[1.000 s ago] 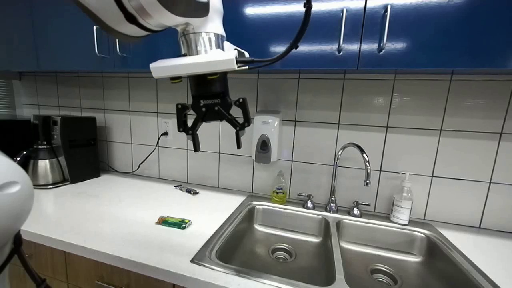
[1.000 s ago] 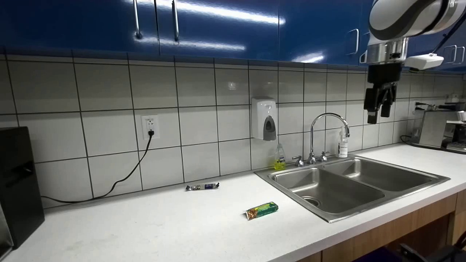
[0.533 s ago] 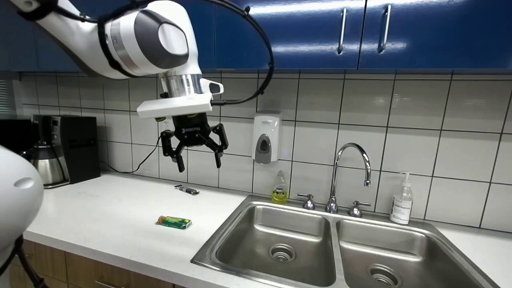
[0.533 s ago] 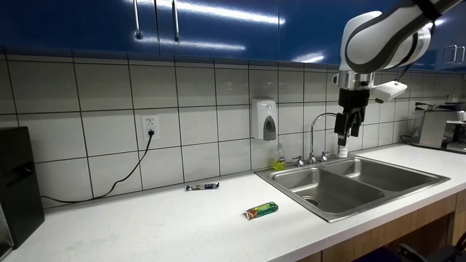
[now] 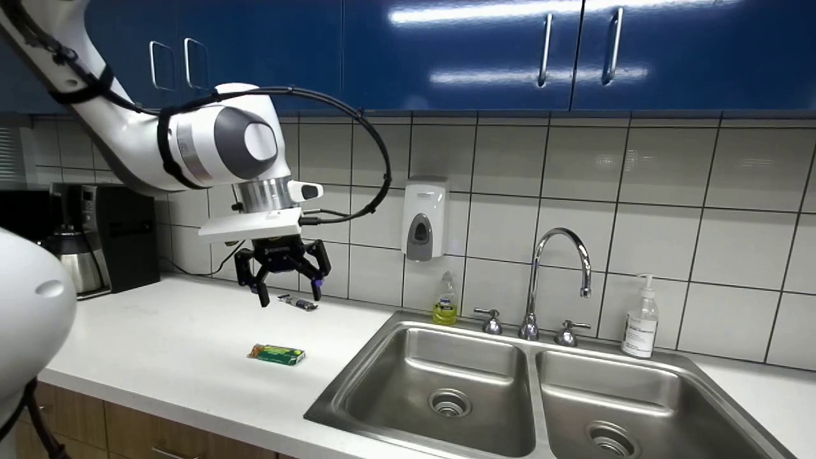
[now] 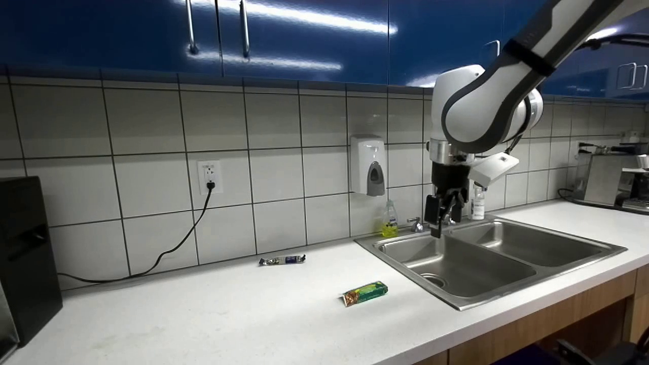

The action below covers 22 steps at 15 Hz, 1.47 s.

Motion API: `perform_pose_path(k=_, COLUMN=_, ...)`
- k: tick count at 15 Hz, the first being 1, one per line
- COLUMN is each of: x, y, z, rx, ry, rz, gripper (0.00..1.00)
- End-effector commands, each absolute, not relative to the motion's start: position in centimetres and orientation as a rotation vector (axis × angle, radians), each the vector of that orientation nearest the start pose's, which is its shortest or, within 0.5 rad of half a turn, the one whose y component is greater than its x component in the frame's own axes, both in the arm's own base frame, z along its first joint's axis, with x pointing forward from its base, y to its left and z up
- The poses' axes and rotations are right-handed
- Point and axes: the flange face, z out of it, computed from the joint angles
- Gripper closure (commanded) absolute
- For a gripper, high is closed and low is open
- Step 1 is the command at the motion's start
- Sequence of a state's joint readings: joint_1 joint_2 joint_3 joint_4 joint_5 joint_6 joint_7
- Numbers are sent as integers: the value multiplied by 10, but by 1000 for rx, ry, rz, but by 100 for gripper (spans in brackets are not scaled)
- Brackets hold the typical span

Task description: Put the green packet inside the left sink

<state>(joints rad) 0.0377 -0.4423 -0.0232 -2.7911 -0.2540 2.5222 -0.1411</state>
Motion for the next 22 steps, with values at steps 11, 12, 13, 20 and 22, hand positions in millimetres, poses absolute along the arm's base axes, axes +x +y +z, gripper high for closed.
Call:
perform_pose_path(k=11, x=429, y=83, z=285, rx=-3230, ry=-163, rz=-183, gripper=0)
perform_pose_path(k=12, x=433, y=87, z=281, rx=-3217, ry=-155, rz=-146, gripper=0)
perform_pose_path(k=13, x=437, y=89, z=278, rx=-3217, ry=-144, rz=-114, gripper=0)
perform_pose_path(k=20, x=470, y=102, z=269, rx=-3197, ry=-229, rz=1, gripper=0)
perform_pose_path(k=22, x=479, y=100, z=267, rx=-3200, ry=-271, rz=14, gripper=0)
